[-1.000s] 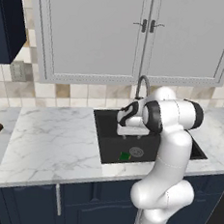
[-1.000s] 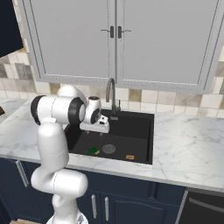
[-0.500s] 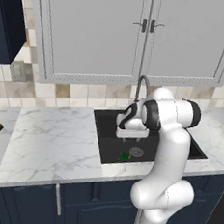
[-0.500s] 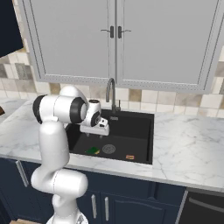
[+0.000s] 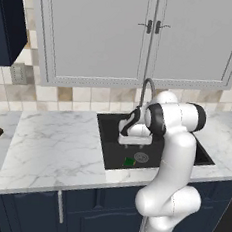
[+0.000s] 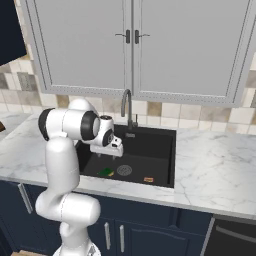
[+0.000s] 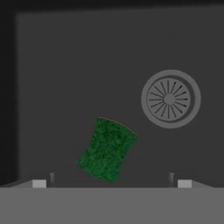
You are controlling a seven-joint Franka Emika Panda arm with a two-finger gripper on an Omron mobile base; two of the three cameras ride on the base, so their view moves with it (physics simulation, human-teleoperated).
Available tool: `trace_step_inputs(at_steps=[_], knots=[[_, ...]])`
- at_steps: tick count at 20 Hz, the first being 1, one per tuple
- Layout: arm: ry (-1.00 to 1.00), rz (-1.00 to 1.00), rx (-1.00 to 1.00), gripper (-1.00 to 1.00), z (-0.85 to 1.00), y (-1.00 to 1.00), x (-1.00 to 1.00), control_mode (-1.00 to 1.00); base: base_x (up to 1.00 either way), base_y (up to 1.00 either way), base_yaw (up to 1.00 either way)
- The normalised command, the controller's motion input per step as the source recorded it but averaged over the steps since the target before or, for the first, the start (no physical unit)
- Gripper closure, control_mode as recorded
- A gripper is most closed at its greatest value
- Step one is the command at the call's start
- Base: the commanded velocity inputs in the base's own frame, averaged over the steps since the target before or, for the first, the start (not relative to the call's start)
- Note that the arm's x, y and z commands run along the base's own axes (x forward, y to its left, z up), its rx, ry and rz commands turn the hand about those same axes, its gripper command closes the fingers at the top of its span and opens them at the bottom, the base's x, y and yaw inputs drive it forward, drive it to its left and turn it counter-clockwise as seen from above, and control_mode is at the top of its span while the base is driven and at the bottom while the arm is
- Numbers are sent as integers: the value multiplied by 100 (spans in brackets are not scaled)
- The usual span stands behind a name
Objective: Pick up the sponge and bar soap from the sink, and place them back in the cabinet, and close the cabinet door.
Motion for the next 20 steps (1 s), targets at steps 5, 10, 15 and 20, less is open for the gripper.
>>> trace_step_inputs(at_steps=[5, 10, 15, 20], knots=[[0, -7, 0, -100, -16, 0, -2, -100, 0, 0, 0], [-2, -7, 2, -100, -16, 0, 0, -100, 0, 0, 0], [0, -6, 0, -100, -10, 0, 0, -100, 0, 0, 0], [-2, -3, 0, -100, -13, 0, 0, -100, 0, 0, 0]])
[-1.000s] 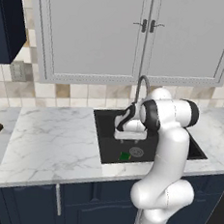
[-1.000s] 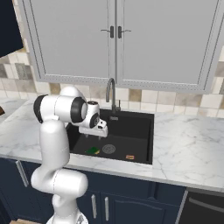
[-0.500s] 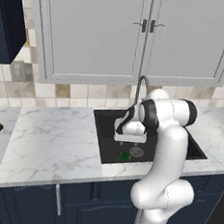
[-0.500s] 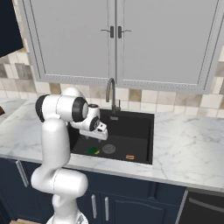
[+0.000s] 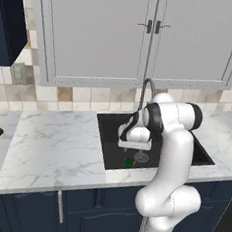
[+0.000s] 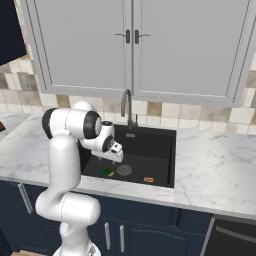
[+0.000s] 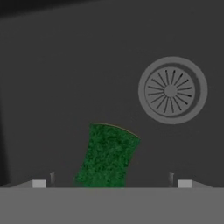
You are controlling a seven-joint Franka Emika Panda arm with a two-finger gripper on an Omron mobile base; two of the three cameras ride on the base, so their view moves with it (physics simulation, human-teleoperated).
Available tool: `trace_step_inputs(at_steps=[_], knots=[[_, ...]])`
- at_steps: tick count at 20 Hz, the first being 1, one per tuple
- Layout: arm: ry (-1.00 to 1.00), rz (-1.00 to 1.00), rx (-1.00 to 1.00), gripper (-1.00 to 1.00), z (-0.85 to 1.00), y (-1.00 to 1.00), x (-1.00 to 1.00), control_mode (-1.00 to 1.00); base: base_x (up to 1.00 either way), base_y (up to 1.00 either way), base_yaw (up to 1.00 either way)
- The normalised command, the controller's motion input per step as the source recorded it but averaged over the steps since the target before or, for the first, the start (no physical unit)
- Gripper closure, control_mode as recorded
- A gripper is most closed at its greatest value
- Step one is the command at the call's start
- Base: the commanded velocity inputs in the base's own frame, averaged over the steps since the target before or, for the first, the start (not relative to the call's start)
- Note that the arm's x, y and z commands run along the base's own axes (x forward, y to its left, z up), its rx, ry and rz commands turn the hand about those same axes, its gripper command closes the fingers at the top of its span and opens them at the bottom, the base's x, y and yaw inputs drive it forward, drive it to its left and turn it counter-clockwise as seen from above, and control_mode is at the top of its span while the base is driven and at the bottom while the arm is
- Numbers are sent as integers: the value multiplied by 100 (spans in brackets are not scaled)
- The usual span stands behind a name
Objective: Pick up the sponge and bar soap from the sink, and place them back in the cabinet, and close the cabinet door.
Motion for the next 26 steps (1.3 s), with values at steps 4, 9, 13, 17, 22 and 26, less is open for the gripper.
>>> trace_step_inputs(at_steps=[4, 9, 13, 17, 22, 26], knots=[[-6, -3, 0, -100, -21, 0, 0, -100, 0, 0, 0], [-5, -2, 0, -100, -19, 0, 0, -100, 0, 0, 0], [-1, 0, 0, -100, -18, 0, 0, -100, 0, 0, 0], [-3, 0, 0, -100, -21, 0, 0, -100, 0, 0, 0], [0, 0, 0, -100, -17, 0, 0, -100, 0, 0, 0], [0, 0, 0, -100, -16, 0, -1, -100, 0, 0, 0]])
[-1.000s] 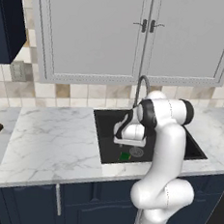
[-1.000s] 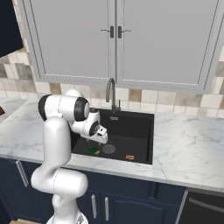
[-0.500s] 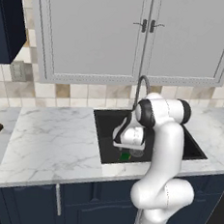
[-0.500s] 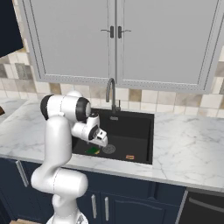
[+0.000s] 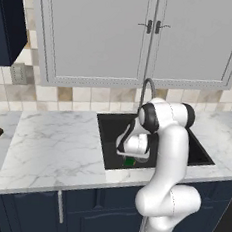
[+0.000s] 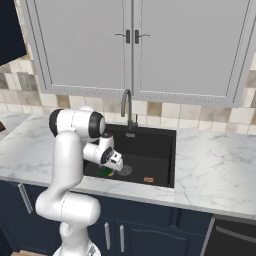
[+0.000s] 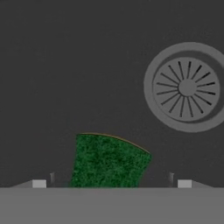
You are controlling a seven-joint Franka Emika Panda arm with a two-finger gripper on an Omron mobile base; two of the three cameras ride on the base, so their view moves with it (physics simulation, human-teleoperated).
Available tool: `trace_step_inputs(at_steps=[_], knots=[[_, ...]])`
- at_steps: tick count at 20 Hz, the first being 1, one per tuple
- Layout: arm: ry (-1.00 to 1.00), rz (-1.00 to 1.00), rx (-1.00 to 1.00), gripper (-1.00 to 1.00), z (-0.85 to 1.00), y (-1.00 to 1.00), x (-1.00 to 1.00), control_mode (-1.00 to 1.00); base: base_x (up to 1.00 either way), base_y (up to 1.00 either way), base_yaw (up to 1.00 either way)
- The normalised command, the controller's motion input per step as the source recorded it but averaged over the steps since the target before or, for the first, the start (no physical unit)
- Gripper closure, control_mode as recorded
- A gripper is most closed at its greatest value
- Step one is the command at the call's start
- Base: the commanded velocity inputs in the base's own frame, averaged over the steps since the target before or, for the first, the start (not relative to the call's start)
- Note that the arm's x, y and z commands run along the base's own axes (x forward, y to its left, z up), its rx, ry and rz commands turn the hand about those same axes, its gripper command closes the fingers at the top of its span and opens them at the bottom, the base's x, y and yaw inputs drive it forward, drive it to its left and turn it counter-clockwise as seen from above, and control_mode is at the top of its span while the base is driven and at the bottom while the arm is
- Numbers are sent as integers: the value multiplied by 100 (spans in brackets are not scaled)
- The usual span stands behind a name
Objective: Pick up the sponge and bar soap from the sink, and place them back in the cabinet, and close the cabinet door.
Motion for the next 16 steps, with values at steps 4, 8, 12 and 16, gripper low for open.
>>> trace_step_inputs(at_steps=[4, 8, 12, 16], knots=[[0, 0, 0, -100, -10, 0, 0, -100, 0, 0, 0], [0, 0, 0, -100, -12, 0, -3, -100, 0, 0, 0], [0, 0, 0, -100, -10, 0, -5, -100, 0, 0, 0], [0, 0, 0, -100, -11, 0, -5, -100, 0, 0, 0]])
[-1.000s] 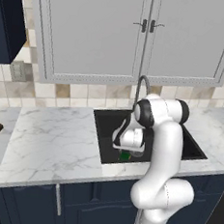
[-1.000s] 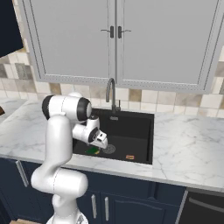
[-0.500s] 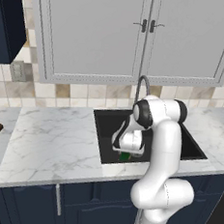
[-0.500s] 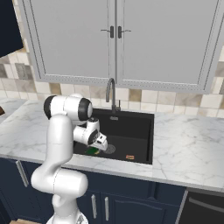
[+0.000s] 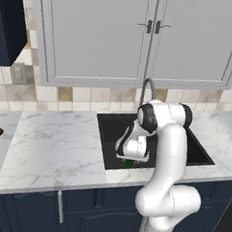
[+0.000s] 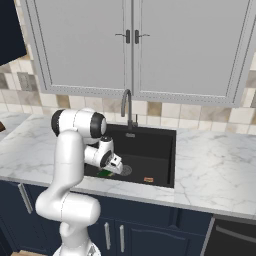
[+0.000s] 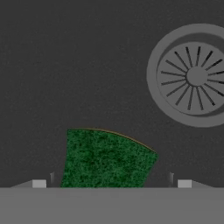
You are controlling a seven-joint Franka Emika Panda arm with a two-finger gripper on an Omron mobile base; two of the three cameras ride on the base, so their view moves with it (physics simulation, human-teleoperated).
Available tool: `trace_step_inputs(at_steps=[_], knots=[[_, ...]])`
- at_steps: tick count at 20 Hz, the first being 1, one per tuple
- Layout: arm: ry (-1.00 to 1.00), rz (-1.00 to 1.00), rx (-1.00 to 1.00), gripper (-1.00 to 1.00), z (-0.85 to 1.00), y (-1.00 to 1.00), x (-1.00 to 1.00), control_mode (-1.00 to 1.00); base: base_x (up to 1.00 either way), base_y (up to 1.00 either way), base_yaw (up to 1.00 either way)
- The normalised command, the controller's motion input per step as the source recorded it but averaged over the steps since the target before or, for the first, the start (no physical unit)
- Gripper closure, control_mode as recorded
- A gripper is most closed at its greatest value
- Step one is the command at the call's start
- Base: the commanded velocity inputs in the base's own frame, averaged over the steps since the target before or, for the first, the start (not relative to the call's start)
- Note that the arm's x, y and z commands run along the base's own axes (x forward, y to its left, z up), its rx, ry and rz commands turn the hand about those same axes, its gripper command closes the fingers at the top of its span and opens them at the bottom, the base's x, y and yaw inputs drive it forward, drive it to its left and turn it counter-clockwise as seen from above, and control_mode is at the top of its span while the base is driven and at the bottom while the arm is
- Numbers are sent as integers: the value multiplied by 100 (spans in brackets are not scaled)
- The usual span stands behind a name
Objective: Pick up the sponge and bar soap from the sink, and place them back in the cabinet, and close the cabinet door.
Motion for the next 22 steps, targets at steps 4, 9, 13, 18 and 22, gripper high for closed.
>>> trace_step_inputs(at_steps=[4, 9, 13, 18, 22], knots=[[0, 0, 0, -100, -11, 0, -2, -100, 0, 0, 0], [0, 0, 0, -100, -9, 1, 0, -100, 0, 0, 0], [0, 0, 0, -100, -8, 1, 0, -100, 0, 0, 0], [0, 0, 0, -100, -9, 2, -3, -100, 0, 0, 0], [0, 0, 0, -100, -10, 3, -3, -100, 0, 0, 0]])
